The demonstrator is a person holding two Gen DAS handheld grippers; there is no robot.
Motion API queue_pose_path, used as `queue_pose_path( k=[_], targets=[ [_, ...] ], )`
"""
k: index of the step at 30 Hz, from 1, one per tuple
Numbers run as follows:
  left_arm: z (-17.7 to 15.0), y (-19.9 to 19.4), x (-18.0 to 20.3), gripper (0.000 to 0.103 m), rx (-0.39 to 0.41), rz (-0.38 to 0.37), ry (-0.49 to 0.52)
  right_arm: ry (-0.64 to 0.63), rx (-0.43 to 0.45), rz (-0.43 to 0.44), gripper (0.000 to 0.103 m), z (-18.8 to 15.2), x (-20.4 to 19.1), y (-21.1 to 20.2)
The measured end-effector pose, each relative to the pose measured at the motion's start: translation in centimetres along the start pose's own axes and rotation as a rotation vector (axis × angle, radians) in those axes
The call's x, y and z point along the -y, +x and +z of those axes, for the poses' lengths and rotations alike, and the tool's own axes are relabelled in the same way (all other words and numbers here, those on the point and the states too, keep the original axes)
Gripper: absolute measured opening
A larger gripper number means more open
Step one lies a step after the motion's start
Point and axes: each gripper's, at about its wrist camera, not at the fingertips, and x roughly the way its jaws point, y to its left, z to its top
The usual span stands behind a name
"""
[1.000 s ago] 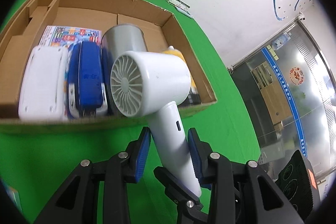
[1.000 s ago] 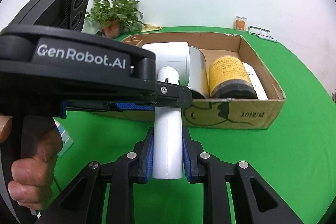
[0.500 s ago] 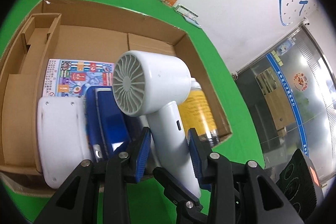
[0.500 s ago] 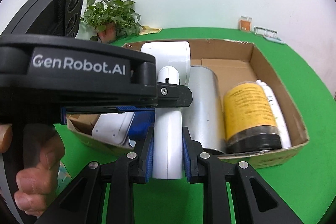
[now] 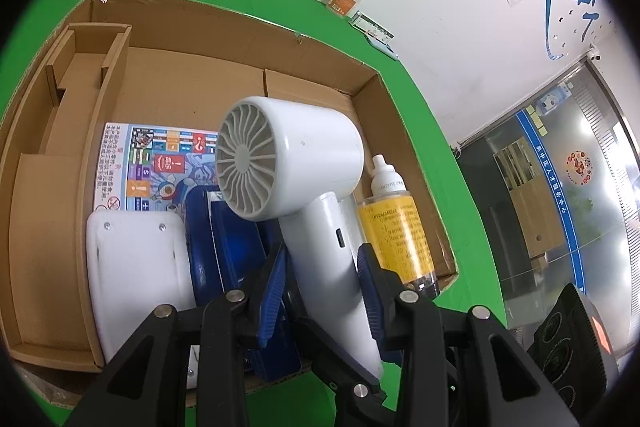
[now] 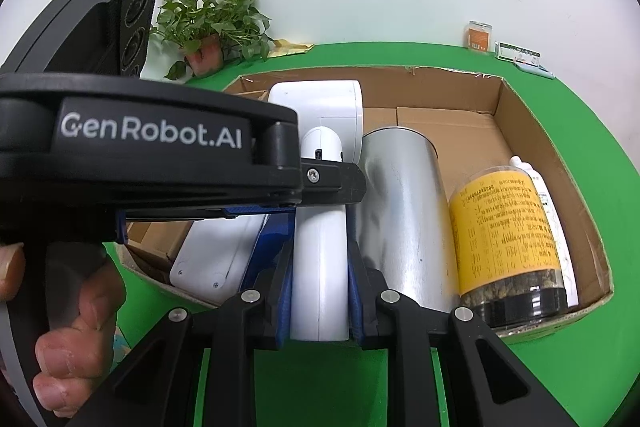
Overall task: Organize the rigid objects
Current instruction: 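Carry the hair dryer over the box and lower it beside the stapler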
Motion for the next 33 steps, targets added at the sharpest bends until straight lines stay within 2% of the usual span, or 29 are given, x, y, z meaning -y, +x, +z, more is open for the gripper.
queue_pose_path(
  k=[16, 20, 26, 33],
  targets=[
    [0.7, -0.3, -1.0, 0.035, -0.002, -0.021, -0.011, -0.009, 0.002, -0.011, 0.022, 0.4, -1.4, -0.4],
    [0.4, -0.9, -1.3, 0.035, 0.016, -0.018, -0.013, -0.019, 0.014, -0.013, 0.022, 0.2, -2.5, -0.6],
    [1.0, -1.4, -2.1, 0.034, -0.004, -0.014, -0.023, -0.046, 0.041, -0.027, 0.022, -0.3, -4.2, -0.8],
    [1.3, -2.9, -3.9, 0.034, 0.02, 0.005, -0.043, -0.074, 0.051, -0.002, 0.022, -0.1, -6.8, -0.2]
  ],
)
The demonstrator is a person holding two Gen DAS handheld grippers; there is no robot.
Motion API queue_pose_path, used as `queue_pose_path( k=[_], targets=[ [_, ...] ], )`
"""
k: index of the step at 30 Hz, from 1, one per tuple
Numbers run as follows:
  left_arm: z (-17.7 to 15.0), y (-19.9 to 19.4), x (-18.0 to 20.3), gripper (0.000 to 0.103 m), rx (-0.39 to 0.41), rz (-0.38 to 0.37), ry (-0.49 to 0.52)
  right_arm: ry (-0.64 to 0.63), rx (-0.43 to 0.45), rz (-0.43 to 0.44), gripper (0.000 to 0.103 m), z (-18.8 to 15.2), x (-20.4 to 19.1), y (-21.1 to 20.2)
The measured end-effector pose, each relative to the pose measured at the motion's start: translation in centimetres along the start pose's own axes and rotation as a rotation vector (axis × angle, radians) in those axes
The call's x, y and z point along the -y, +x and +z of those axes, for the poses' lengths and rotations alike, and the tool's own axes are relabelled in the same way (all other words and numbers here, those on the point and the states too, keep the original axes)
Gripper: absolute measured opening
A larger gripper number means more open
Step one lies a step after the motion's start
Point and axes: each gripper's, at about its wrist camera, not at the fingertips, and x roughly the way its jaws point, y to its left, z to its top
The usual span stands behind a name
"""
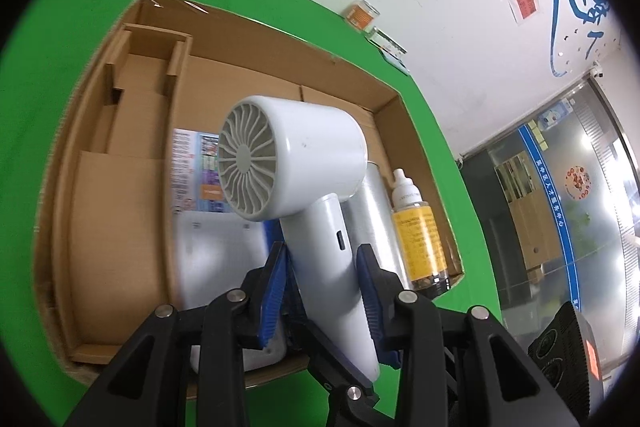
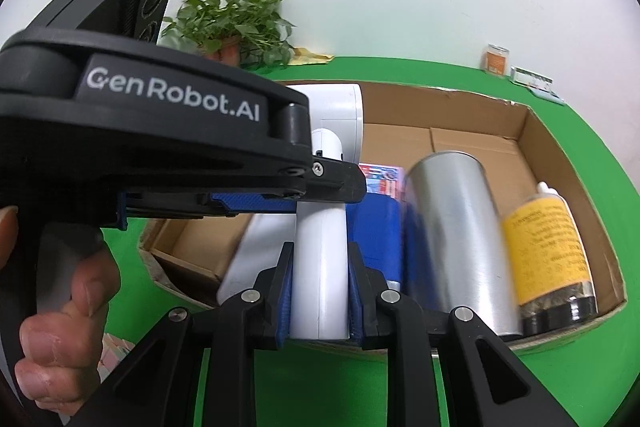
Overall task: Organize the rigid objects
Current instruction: 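Carry the hair dryer over the box and lower it beside the stapler, then open the right gripper and withdraw from the box, then grasp the pastel Rubik's cube with the right gripper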
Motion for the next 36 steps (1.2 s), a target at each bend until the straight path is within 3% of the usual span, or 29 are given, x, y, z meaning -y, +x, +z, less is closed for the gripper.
queue_pose_path(
  k=[4, 14, 16, 18, 19, 20, 21, 23, 25, 27, 29, 36],
  targets=[
    [0.6, -0.1, -0.5, 0.034, -0.008, 0.01, 0.018, 0.018, -0.002, 0.005, 0.022, 0.3, -1.1, 0.4],
    [1.3, 2.7, -2.2, 0.034, -0.12, 0.018, -0.028, 0.138, -0.105, 0.042, 0.026, -0.2, -1.0, 2.5],
    [0.9, 2.1, -2.0, 0.034, -0.087, 0.036, -0.027, 0.137, -0.106, 0.046, 0.028, -0.4, -0.9, 2.3],
    [0.7, 0.9, -1.5, 0.042, -0.041, 0.048, -0.007, 0.138, -0.094, 0.055, 0.03, -1.0, -0.8, 1.6],
    [0.4, 0.3, -1.4, 0.046, -0.025, 0.057, 0.0, 0.14, -0.086, 0.068, 0.035, -1.3, -0.7, 1.1],
    [0.1, -0.6, -1.1, 0.058, 0.0, 0.078, 0.011, 0.142, -0.068, 0.085, 0.048, -1.7, -0.5, 0.4],
    [-0.3, -1.8, -0.7, 0.069, 0.042, 0.113, 0.029, 0.139, -0.041, 0.088, 0.053, -2.1, -0.1, -0.3],
    [-1.4, -3.8, -0.2, 0.079, 0.129, 0.175, 0.068, 0.115, 0.044, 0.106, 0.07, -2.9, 0.1, -2.1],
    [-3.0, -5.8, 0.3, 0.08, 0.209, 0.227, 0.112, 0.071, 0.152, 0.001, 0.096, -3.9, 0.4, -3.9],
    [-4.6, -7.2, 0.1, 0.081, 0.254, 0.281, 0.134, 0.058, 0.21, 0.004, 0.096, -4.5, 1.0, -5.1],
    [-6.6, -8.1, -0.9, 0.081, 0.255, 0.338, 0.121, 0.052, 0.211, 0.028, 0.096, -5.1, 1.4, -5.7],
    [-11.7, -7.7, -6.1, 0.081, 0.123, 0.47, -0.019, 0.077, 0.149, 0.06, 0.096, -6.8, 2.8, -5.7]
  ],
)
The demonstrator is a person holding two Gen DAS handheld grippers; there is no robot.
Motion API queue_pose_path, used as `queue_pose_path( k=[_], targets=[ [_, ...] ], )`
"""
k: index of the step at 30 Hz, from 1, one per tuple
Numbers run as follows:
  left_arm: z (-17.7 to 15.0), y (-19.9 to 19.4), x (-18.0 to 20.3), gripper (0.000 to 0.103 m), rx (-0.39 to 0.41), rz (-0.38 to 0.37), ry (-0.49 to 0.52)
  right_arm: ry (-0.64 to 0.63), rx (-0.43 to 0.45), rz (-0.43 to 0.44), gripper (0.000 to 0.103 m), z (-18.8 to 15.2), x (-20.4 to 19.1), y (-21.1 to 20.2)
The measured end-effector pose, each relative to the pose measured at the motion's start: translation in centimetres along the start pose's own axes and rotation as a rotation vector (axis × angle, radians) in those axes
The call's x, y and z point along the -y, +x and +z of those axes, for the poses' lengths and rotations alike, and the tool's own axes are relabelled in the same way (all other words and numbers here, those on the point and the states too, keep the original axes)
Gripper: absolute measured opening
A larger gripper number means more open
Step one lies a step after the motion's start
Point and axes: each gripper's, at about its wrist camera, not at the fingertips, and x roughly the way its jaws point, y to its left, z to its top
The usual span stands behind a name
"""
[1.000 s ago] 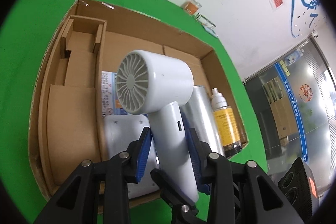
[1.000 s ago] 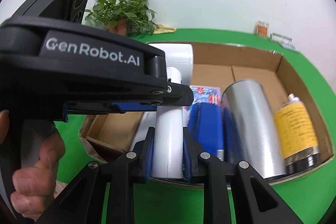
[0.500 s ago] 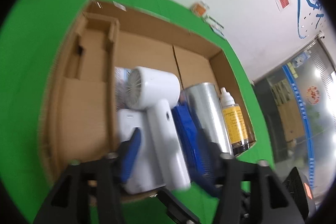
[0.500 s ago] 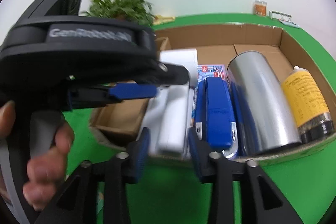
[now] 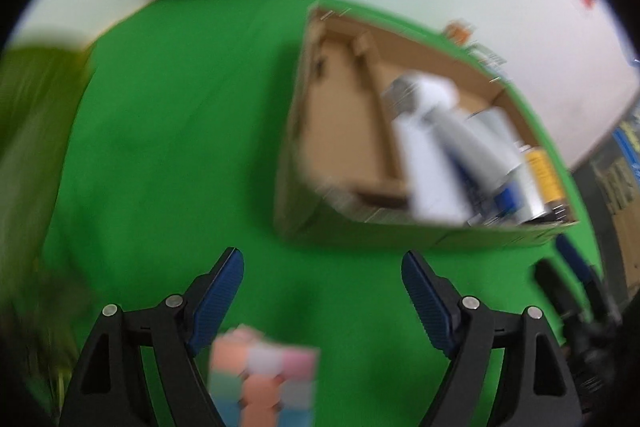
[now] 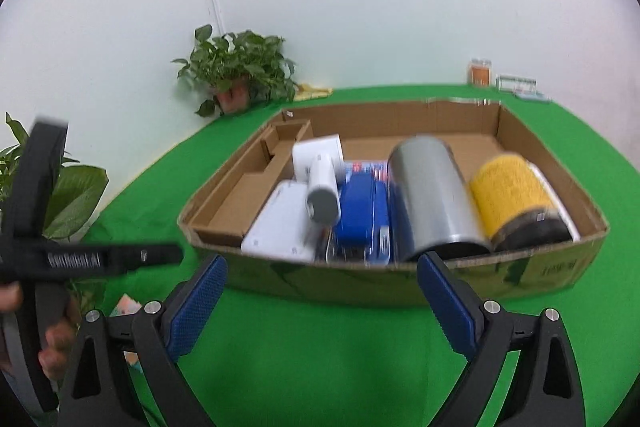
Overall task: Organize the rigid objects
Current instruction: 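Grasp the pastel Rubik's cube with the right gripper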
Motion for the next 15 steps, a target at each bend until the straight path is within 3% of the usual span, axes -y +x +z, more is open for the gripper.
queue_pose_path(
  k=[6, 12, 15],
  targets=[
    [-2.3, 2.8, -2.7, 0.08, -0.132, 0.083, -0.068, -0.019, -0.052, 0.065, 0.095, -1.8, -0.7, -0.3],
    [-3.1, 3.3, -1.5, 0.066, -0.193, -0.053, -0.08, -0.049, -0.077, 0.132, 0.094, -2.9, -0.7, -1.3],
    [-3.4, 3.7, 0.8, 0.065, -0.239, -0.15, -0.099, -0.064, -0.115, 0.181, 0.093, -4.0, 0.1, -1.7]
  ],
)
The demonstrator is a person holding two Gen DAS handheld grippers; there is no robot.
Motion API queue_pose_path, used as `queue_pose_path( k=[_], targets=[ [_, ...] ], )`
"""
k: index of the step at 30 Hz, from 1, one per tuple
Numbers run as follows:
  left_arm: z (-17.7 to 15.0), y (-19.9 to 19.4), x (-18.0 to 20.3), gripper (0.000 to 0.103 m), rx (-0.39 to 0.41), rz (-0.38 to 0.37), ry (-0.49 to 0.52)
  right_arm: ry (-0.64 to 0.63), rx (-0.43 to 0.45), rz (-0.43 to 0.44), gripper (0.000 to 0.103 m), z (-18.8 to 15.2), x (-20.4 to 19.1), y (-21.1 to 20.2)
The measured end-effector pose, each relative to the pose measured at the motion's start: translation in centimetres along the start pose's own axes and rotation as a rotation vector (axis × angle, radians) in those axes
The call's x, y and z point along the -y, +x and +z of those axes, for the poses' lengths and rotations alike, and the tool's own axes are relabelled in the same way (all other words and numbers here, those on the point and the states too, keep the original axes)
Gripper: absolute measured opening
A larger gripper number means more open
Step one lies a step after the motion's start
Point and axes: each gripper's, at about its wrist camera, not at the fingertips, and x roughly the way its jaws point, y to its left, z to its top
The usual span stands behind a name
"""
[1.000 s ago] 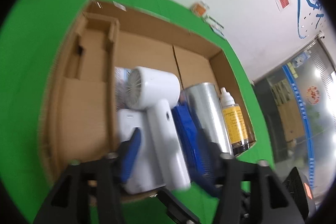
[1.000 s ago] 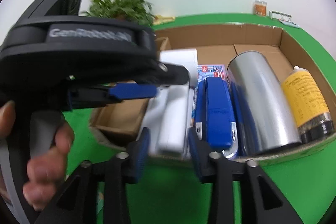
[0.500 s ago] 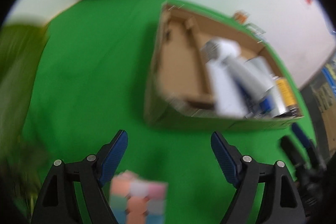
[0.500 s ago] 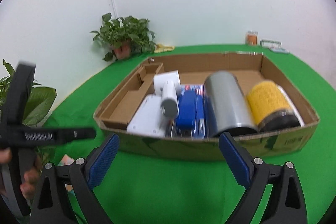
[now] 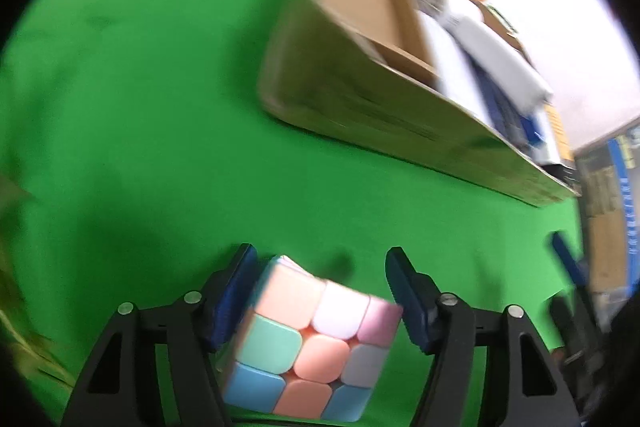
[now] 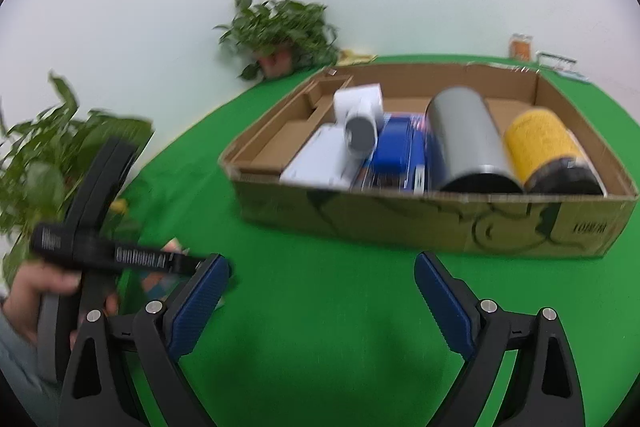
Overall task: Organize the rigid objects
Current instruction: 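Grasp the pastel Rubik's cube with the right gripper, then carry the Rubik's cube into the box and open the right gripper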
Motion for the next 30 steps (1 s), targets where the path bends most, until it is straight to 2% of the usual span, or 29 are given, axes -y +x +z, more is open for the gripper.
queue_pose_path(
  k=[2, 5, 7, 10, 12, 15, 17, 18, 20, 24, 30],
  targets=[
    [-0.7, 0.9, 3.0, 0.065, -0.034, -0.062, 0.05, -0.037, -0.024, 0.042, 0.093, -1.4, 0.5, -0.7],
    [-1.8, 2.1, 6.4, 0.065, -0.087, -0.194, 0.092, -0.067, -0.067, 0.084, 0.093, -3.2, 1.3, -1.6],
    [-2.0, 1.5, 7.6, 0.065, -0.069, -0.234, 0.121, -0.077, -0.097, 0.099, 0.093, -4.1, 1.8, -2.0],
    [-1.7, -0.9, 7.9, 0.067, 0.004, -0.233, 0.147, -0.11, -0.144, 0.12, 0.093, -4.6, 1.7, -1.9],
    [-1.7, -2.1, 6.8, 0.067, 0.017, -0.221, 0.12, -0.14, -0.175, 0.146, 0.092, -4.9, 0.8, -1.3],
    [-2.3, -2.1, 5.0, 0.067, -0.021, -0.218, 0.062, -0.162, -0.209, 0.195, 0.091, -5.5, -0.8, -0.2],
    [-3.3, -1.3, 4.2, 0.067, -0.067, -0.228, 0.028, -0.171, -0.235, 0.203, 0.086, -6.0, -1.8, 0.7],
    [-3.9, -0.6, 3.9, 0.067, -0.107, -0.247, 0.007, -0.174, -0.244, 0.204, 0.084, -6.2, -2.1, 1.0],
    [-4.4, 0.1, 3.6, 0.07, -0.135, -0.289, -0.026, -0.174, -0.264, 0.208, 0.081, -6.6, -2.6, 1.7],
    [-4.6, 0.2, 3.8, 0.07, -0.129, -0.304, -0.034, -0.178, -0.275, 0.205, 0.073, -6.9, -3.2, 2.5],
    [-4.9, -0.5, 3.4, 0.07, -0.111, -0.288, -0.022, -0.186, -0.258, 0.165, 0.069, -6.8, -3.6, 3.0]
  ],
)
